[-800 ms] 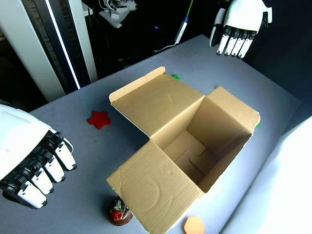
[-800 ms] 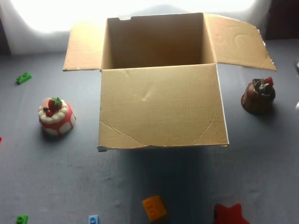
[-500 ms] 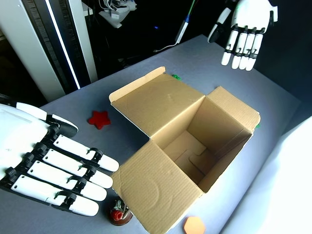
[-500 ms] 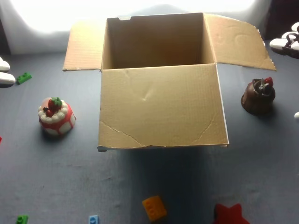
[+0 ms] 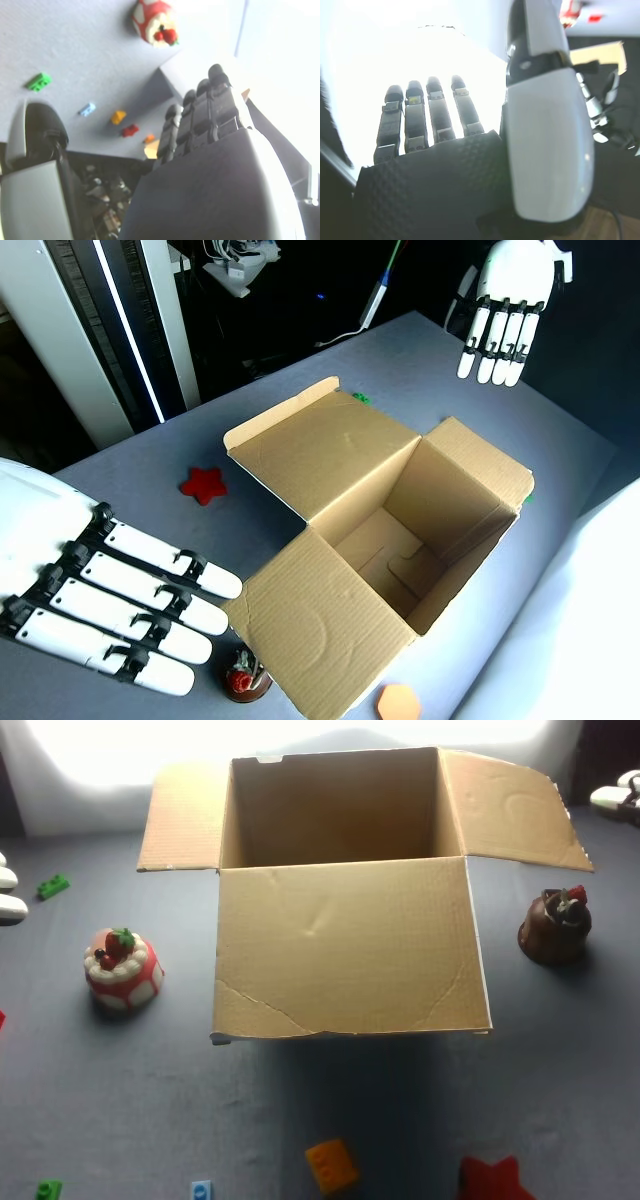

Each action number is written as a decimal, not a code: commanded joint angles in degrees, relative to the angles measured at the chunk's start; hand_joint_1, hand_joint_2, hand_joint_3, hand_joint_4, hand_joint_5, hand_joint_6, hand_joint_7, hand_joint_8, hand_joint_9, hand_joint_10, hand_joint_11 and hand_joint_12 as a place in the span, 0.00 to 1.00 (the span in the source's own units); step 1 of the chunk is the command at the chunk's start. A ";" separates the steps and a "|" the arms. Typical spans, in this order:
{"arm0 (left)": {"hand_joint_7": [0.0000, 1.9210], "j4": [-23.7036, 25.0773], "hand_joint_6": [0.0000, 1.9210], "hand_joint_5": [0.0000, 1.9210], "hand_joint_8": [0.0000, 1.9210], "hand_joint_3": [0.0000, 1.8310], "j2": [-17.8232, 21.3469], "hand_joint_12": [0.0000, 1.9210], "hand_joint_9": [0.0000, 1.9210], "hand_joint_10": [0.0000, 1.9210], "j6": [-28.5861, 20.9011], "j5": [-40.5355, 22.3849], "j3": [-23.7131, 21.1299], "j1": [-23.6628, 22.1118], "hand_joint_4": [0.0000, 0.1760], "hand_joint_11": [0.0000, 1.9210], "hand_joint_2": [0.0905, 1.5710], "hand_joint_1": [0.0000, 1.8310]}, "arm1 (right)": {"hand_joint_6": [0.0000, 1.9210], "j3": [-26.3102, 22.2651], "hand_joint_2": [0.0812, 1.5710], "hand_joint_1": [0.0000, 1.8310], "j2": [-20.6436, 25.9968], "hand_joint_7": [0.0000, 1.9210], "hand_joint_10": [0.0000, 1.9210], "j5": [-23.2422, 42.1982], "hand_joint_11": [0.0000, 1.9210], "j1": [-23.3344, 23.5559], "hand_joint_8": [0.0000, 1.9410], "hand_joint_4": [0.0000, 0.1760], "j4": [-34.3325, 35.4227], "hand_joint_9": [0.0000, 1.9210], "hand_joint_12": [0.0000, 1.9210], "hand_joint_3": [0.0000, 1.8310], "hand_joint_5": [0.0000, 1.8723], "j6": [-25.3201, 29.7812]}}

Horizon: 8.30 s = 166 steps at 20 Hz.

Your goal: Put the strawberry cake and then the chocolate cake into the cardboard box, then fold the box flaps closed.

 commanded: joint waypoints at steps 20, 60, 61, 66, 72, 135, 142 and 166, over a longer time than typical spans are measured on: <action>0.03 -27.00 0.00 0.04 0.00 0.00 -5.61 0.12 0.03 0.00 10.73 6.20 -2.67 20.87 0.28 0.00 0.55 0.71 | 0.00 0.27 0.61 0.67 0.59 0.02 0.00 5.98 0.00 0.34 0.00 0.14 2.43 0.00 0.00 0.01 0.00 -0.68; 0.04 -33.58 0.00 0.03 0.00 0.00 -35.02 0.33 0.05 0.00 12.88 12.80 26.03 27.45 0.40 0.00 0.61 0.65 | 0.00 0.24 0.64 0.67 0.35 0.01 0.00 6.24 0.00 0.44 0.00 0.24 2.43 0.00 0.00 0.01 0.00 -0.84; 0.05 -33.57 0.00 0.03 0.00 0.00 -35.39 0.33 0.05 0.00 12.88 12.80 26.46 27.45 0.40 0.00 0.61 0.64 | 0.00 0.24 0.64 0.66 0.35 0.00 0.00 6.24 0.00 0.44 0.00 0.22 2.42 0.00 0.00 0.01 0.00 -0.84; 0.08 -33.28 0.01 0.07 0.01 0.00 -35.98 0.47 0.11 0.01 12.89 12.79 26.70 27.49 0.39 0.00 0.60 0.67 | 0.00 0.24 0.64 0.67 0.34 0.01 0.01 6.24 0.01 0.45 0.00 0.20 2.42 0.02 0.01 0.01 0.01 -0.84; 0.18 -32.63 0.13 0.27 0.32 0.00 -36.50 0.88 0.12 0.66 12.91 12.79 26.89 27.49 0.30 0.09 0.65 0.71 | 0.00 0.24 0.64 0.67 0.35 0.00 0.00 6.27 0.00 0.46 0.00 0.20 2.42 0.01 0.01 0.01 0.00 -0.85; 0.23 6.53 0.77 0.17 0.90 0.00 -32.63 1.00 0.29 0.92 -3.35 -0.39 13.59 -16.88 0.00 0.15 0.84 0.78 | 0.00 2.70 0.68 0.66 -0.26 0.02 0.00 5.09 0.00 0.02 0.00 0.15 4.81 0.01 0.08 0.01 0.00 2.91; 0.23 6.91 0.74 0.17 0.89 0.00 -38.58 1.00 0.29 0.92 -3.01 0.44 15.82 -14.27 0.00 0.18 0.83 0.78 | 0.00 2.70 0.67 0.69 -0.32 0.02 0.00 5.17 0.00 0.04 0.00 0.15 4.82 0.01 0.00 0.00 0.01 2.99; 0.27 9.26 0.12 0.20 0.10 0.00 -49.69 0.75 0.23 0.37 -2.30 0.85 23.05 -14.03 0.00 0.09 0.73 0.38 | 0.00 8.43 0.68 0.66 -3.70 0.01 0.00 -1.07 0.01 0.26 0.00 0.14 16.26 0.01 0.01 0.00 0.01 2.95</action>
